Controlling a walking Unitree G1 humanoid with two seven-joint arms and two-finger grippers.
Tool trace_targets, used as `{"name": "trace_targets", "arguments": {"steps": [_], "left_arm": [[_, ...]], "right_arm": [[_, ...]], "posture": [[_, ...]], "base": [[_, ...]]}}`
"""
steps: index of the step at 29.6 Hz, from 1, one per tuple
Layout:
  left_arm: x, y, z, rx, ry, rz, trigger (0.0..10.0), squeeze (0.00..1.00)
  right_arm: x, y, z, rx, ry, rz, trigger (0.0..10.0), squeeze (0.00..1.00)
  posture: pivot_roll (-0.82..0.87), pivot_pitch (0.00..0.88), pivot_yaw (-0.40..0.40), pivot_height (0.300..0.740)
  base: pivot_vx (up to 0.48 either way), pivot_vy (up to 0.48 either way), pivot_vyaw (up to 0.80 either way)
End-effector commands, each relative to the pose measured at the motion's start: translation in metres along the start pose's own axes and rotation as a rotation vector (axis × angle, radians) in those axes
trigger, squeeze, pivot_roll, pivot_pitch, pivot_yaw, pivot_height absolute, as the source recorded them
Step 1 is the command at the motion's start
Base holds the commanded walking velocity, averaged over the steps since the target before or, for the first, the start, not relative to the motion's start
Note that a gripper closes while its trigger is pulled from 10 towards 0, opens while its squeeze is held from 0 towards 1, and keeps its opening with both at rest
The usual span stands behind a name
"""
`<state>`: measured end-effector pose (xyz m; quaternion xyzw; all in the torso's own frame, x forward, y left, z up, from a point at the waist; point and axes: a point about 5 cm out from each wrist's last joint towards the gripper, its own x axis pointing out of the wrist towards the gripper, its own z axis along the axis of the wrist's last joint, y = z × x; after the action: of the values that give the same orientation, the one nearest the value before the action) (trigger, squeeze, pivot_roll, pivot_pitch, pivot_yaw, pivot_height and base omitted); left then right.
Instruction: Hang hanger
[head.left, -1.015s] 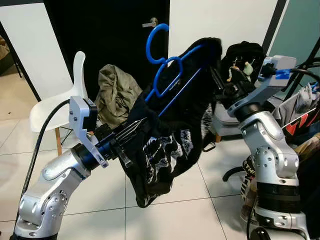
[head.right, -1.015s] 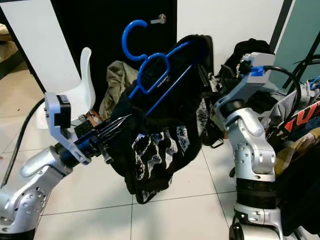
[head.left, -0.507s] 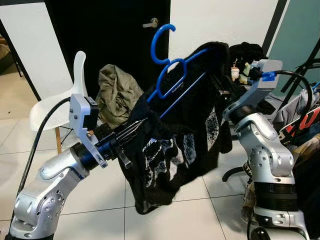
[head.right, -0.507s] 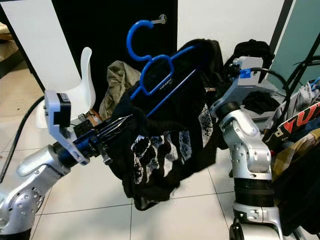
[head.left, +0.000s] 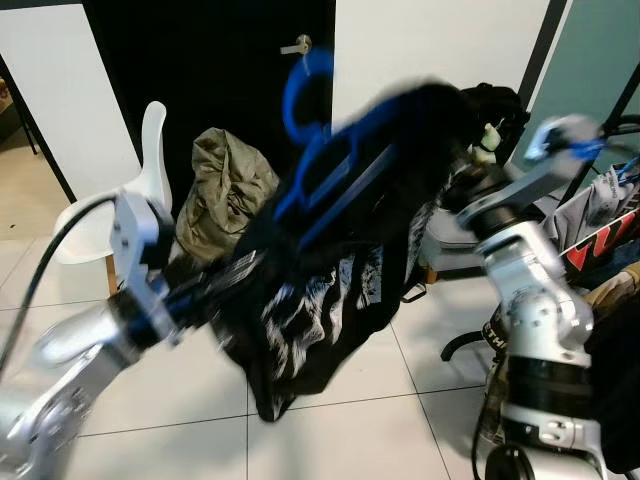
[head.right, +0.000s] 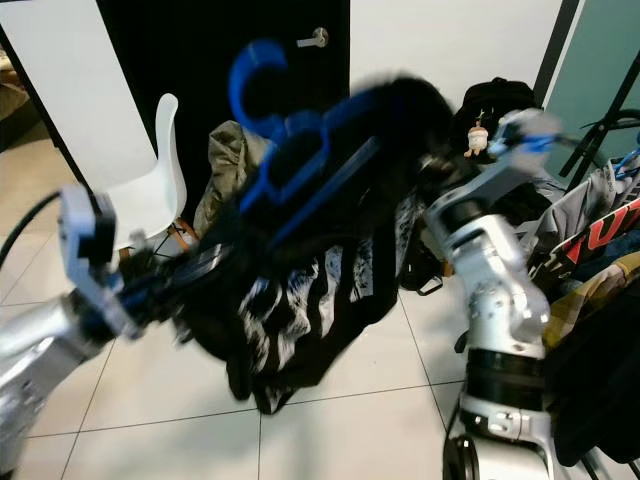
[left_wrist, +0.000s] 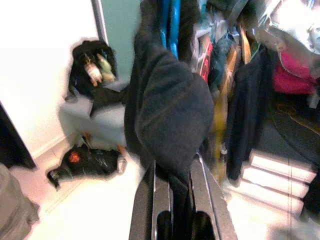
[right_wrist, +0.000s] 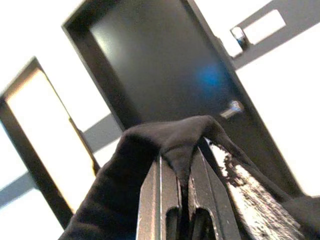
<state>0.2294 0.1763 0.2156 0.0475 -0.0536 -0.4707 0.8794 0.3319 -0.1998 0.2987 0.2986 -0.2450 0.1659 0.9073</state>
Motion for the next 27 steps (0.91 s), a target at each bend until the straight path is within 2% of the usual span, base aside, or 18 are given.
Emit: {"name": "trace_targets", "arguments": {"steps": [1, 2, 4, 5, 6, 8, 9, 10, 12, 14, 15, 16, 18, 22, 24, 27], "left_arm": [[-0.001, -0.002, -0.005, 0.010, 0.048, -0.026, 10.0, 0.00], [-0.004, -0.008, -0.012, -0.002, 0.094, -0.068, 10.0, 0.00], [-0.004, -0.008, -0.012, -0.002, 0.094, -0.068, 10.0, 0.00], [-0.006, -0.017, -0.012, -0.032, 0.098, -0.131, 10.0, 0.00], [-0.006, -0.017, -0.012, -0.032, 0.098, -0.131, 10.0, 0.00], [-0.005, -0.023, 0.002, -0.070, -0.003, -0.170, 10.0, 0.00], [-0.004, -0.021, 0.012, -0.074, -0.076, -0.163, 10.0, 0.00], [-0.004, -0.021, 0.012, -0.074, -0.076, -0.163, 10.0, 0.00], [-0.002, -0.018, 0.023, -0.073, -0.163, -0.151, 10.0, 0.00], [-0.002, -0.018, 0.023, -0.073, -0.163, -0.151, 10.0, 0.00], [-0.002, -0.016, 0.029, -0.072, -0.210, -0.148, 10.0, 0.00], [-0.002, -0.016, 0.029, -0.072, -0.210, -0.148, 10.0, 0.00], [-0.005, -0.014, 0.041, -0.069, -0.296, -0.156, 10.0, 0.00], [-0.008, -0.013, 0.048, -0.065, -0.335, -0.167, 10.0, 0.00], [-0.010, -0.011, 0.046, -0.043, -0.293, -0.166, 10.0, 0.00], [-0.010, -0.011, 0.046, -0.043, -0.293, -0.166, 10.0, 0.00]], "right_arm": [[0.003, 0.003, 0.014, 0.020, -0.063, 0.020, 0.0, 0.00], [0.005, 0.000, 0.020, 0.026, -0.077, 0.008, 0.0, 0.00], [0.005, 0.000, 0.020, 0.026, -0.077, 0.008, 0.0, 0.00], [0.005, -0.007, 0.021, 0.006, -0.058, -0.028, 0.0, 0.00], [0.005, -0.007, 0.021, 0.006, -0.058, -0.028, 0.0, 0.00], [0.002, -0.016, 0.003, -0.076, 0.079, -0.075, 0.0, 0.00], [-0.002, -0.015, -0.015, -0.122, 0.189, -0.065, 0.0, 0.00], [-0.002, -0.015, -0.015, -0.122, 0.189, -0.065, 0.0, 0.00], [-0.011, -0.011, -0.041, -0.166, 0.342, -0.026, 0.0, 0.00], [-0.011, -0.011, -0.041, -0.166, 0.342, -0.026, 0.0, 0.00], [-0.017, -0.009, -0.053, -0.166, 0.420, -0.011, 0.0, 0.00], [-0.017, -0.009, -0.053, -0.166, 0.420, -0.011, 0.0, 0.00], [-0.027, -0.010, -0.072, -0.175, 0.542, -0.008, 0.0, 0.00], [-0.033, -0.010, -0.078, -0.175, 0.606, -0.002, 0.0, 0.00], [-0.031, -0.013, -0.073, -0.156, 0.576, -0.010, 0.0, 0.00], [-0.031, -0.013, -0.073, -0.156, 0.576, -0.010, 0.0, 0.00]], "posture": [[-0.02, 0.000, -0.024, 0.740], [-0.02, 0.000, -0.027, 0.740], [-0.02, 0.000, -0.027, 0.740], [-0.02, 0.000, -0.032, 0.740], [-0.02, 0.000, -0.032, 0.740], [-0.02, 0.000, -0.036, 0.740], [-0.02, 0.000, -0.038, 0.740], [-0.02, 0.000, -0.038, 0.740], [-0.02, 0.000, -0.038, 0.740], [-0.02, 0.000, -0.038, 0.740], [-0.02, 0.000, -0.037, 0.740], [-0.02, 0.000, -0.037, 0.740], [-0.03, 0.000, -0.038, 0.740], [-0.03, 0.000, -0.035, 0.740], [-0.02, 0.000, -0.037, 0.740], [-0.02, 0.000, -0.037, 0.740]], "base": [[0.000, 0.000, 0.00], [0.000, 0.000, 0.00], [0.000, 0.000, 0.00], [0.000, 0.000, 0.00], [0.000, 0.000, 0.00], [0.000, 0.000, 0.00], [0.000, 0.000, 0.00], [0.000, 0.000, 0.00], [0.000, 0.000, 0.00], [0.000, 0.000, 0.00], [0.000, 0.000, 0.00], [0.000, 0.000, 0.00], [0.000, 0.000, 0.00], [0.000, 0.000, 0.00], [0.000, 0.000, 0.00], [0.000, 0.000, 0.00]]}}
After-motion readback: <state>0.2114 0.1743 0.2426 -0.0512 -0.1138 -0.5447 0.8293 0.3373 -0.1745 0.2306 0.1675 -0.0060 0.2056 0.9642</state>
